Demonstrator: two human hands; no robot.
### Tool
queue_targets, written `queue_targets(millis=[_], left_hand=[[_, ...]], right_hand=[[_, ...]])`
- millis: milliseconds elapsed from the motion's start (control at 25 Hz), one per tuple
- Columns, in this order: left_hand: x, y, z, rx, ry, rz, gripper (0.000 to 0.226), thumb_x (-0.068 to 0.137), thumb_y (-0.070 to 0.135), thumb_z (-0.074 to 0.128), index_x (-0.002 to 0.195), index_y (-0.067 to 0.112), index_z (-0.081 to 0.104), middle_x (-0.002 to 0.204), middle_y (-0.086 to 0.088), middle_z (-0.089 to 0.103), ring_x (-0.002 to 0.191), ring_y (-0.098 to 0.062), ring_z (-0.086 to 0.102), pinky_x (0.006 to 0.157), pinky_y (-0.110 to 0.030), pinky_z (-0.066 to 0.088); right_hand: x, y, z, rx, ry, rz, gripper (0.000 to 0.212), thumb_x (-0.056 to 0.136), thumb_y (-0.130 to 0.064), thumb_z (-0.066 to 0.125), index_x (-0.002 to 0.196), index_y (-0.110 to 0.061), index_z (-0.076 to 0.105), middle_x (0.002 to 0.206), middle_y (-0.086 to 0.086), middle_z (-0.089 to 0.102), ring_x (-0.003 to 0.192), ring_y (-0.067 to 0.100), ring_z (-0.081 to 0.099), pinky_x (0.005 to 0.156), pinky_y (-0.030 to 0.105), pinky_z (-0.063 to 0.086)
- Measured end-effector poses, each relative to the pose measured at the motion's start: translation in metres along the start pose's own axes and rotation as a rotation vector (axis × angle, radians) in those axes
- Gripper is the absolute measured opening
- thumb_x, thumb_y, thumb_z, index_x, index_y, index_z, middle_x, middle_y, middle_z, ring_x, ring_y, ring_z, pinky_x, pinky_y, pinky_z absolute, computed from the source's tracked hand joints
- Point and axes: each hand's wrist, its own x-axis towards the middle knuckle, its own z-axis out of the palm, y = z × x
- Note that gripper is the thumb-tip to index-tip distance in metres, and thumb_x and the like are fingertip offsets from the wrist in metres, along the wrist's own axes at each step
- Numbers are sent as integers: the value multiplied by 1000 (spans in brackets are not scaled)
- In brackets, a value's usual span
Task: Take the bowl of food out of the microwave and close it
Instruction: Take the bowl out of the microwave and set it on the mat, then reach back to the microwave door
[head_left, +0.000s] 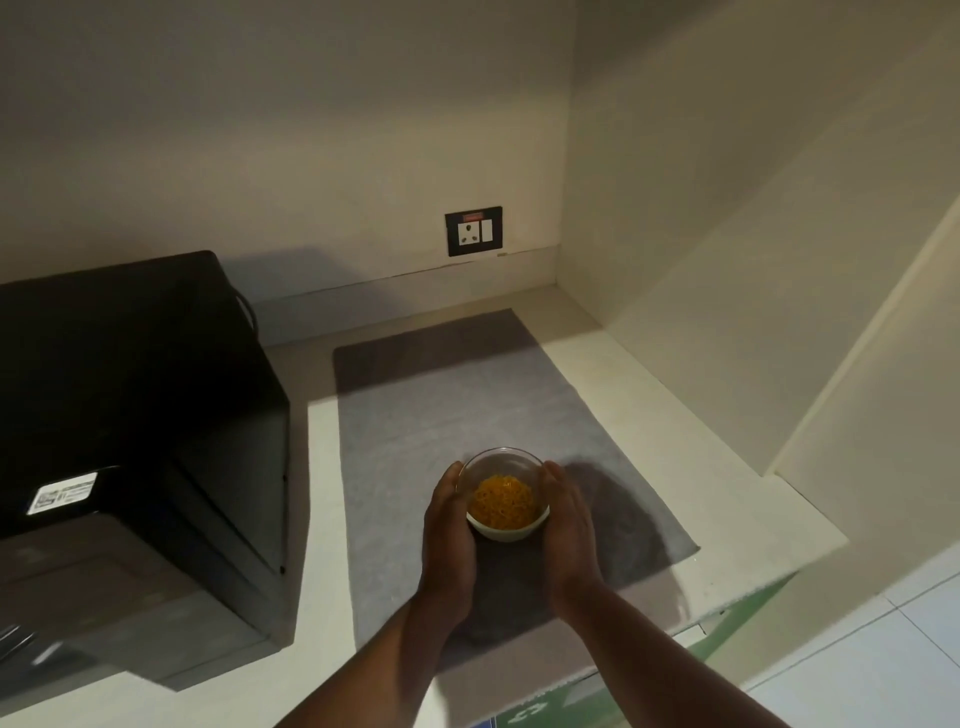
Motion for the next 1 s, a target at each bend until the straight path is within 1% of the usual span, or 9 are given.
queue_targets(millis=[160,320,400,480,560,720,800,880,1000], left_hand=[[-4,-3,-1,-14,-36,-51,38,109,38,34,130,26,64,124,1,71,116,-16,65,103,-40,52],[-17,2,-10,95,-8,-62,46,105,50,33,124,24,66,125,-3,71,118,-19,63,108,-50,47],[-33,11,-25,315,-40,-17,49,98,53,30,133,31,56,146,-2,58,133,-21,53,115,-43,40],[-49,26,-40,462,-85,71,40,104,41,35,142,35,47,151,4,49,141,-20,45,113,-21,35],[-63,46,-64,610,-137,222,43,108,23,38,150,28,41,158,0,41,148,-19,36,117,-17,25],[-94,110,-130,941,-166,505,55,106,25,36,160,18,26,169,-4,23,156,-14,13,123,-24,1],[-113,145,-169,1147,-131,694,61,99,24,48,158,15,33,165,-7,32,155,-18,20,123,-26,1],[-128,172,-209,1360,-11,853,65,88,21,61,151,11,45,157,-9,46,150,-23,35,123,-35,16],[-146,196,-277,1499,91,825,65,93,23,53,155,12,36,162,-9,39,153,-26,27,125,-42,19]], right_hand=[[0,0,-4,5,-31,12,35,97,-50,48,117,-29,69,109,-6,73,106,16,66,83,29,49],[-13,3,-4,-56,15,-6,63,95,-52,47,153,-28,37,155,0,44,137,14,43,109,35,35],[-31,-6,5,-141,76,-106,67,98,-45,48,158,-27,24,164,1,29,146,14,30,115,36,28],[-49,-19,20,-197,112,-196,74,92,-46,44,159,-22,22,165,5,27,149,20,28,120,43,26],[-71,-37,45,-178,92,-244,73,91,-42,42,158,-20,24,165,5,28,149,21,29,121,46,27],[-123,-78,108,-97,-74,-333,46,104,-21,46,150,-20,41,158,1,41,146,15,37,122,43,29],[-152,-104,141,-77,-141,-397,39,104,-16,46,143,-20,52,148,2,55,137,13,49,118,43,36],[-178,-125,171,-90,-182,-470,35,104,-16,47,137,-19,58,140,3,61,131,13,55,115,41,40],[-214,-143,214,-283,-283,-572,33,103,-18,49,134,-16,61,142,5,60,136,15,49,117,40,36]])
